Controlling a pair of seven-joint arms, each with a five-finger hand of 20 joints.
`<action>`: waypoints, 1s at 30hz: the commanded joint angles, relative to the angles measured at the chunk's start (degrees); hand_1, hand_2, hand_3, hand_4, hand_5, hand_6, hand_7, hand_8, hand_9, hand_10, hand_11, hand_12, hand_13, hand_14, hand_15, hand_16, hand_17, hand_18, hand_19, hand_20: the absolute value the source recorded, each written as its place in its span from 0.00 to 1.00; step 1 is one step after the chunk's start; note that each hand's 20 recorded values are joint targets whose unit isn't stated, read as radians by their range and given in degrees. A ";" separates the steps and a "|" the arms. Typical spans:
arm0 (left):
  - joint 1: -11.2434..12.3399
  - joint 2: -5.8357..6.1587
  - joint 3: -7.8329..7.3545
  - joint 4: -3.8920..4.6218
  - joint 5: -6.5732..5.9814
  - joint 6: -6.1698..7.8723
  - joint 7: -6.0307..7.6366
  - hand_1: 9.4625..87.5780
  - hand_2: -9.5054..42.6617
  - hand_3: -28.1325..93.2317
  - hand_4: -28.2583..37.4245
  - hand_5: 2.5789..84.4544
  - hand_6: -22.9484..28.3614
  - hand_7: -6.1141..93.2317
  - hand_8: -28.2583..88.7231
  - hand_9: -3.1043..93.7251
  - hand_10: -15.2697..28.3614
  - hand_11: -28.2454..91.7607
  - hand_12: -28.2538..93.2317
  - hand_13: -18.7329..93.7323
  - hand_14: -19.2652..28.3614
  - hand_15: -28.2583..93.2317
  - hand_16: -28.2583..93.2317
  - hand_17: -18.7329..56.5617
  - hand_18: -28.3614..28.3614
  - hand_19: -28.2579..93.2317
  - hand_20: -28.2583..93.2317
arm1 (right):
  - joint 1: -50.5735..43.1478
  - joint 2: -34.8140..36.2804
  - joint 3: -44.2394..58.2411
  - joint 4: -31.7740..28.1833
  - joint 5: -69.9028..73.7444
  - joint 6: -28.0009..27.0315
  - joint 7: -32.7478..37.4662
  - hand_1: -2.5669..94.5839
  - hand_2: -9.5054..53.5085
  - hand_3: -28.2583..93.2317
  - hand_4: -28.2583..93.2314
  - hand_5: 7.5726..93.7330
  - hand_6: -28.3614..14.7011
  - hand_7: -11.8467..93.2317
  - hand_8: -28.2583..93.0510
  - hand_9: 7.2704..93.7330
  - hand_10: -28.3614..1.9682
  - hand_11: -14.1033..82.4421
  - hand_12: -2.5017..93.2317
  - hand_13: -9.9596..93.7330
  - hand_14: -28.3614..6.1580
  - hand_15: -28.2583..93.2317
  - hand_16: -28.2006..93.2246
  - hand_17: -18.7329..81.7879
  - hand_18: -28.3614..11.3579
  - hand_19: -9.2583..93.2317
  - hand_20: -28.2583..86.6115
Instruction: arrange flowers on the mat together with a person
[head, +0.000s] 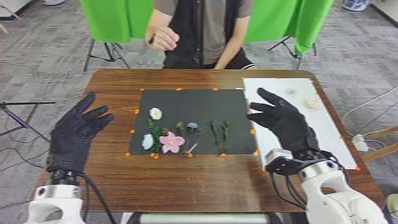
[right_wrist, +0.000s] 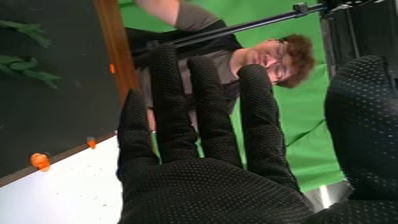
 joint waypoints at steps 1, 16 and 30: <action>0.06 -0.18 0.23 0.16 0.09 -0.31 -0.59 0.15 0.31 0.86 0.00 0.42 0.60 0.12 0.18 0.43 0.79 0.43 0.33 0.43 0.96 0.66 0.18 0.19 0.94 0.69 0.46 | 1.98 4.52 0.63 -0.69 -12.90 7.71 3.50 0.30 0.13 0.84 0.00 0.41 0.73 0.28 0.11 0.50 0.49 0.34 0.20 0.50 0.41 0.59 0.37 0.24 0.28 0.47 0.44; -0.12 0.44 0.39 -0.05 0.06 0.10 -0.33 0.15 0.31 0.87 0.00 0.42 0.61 0.12 0.18 0.43 0.80 0.43 0.33 0.43 0.96 0.66 0.18 0.19 0.94 0.69 0.46 | 19.24 23.39 -7.54 8.59 -57.11 20.84 38.14 0.34 0.12 0.81 0.02 0.42 0.68 0.26 0.12 0.61 0.42 0.45 0.19 0.64 0.43 0.73 0.32 0.34 0.21 0.68 0.45; -0.54 0.86 0.58 -0.23 -0.30 -0.03 0.31 0.15 0.31 0.87 0.00 0.42 0.61 0.12 0.18 0.43 0.80 0.43 0.33 0.43 0.96 0.66 0.17 0.19 0.94 0.69 0.46 | 43.18 30.68 -28.79 29.77 -68.46 5.28 47.72 0.35 0.11 0.81 0.02 0.40 0.68 0.25 0.12 0.64 0.43 0.46 0.19 0.68 0.47 0.73 0.33 0.36 0.21 0.70 0.43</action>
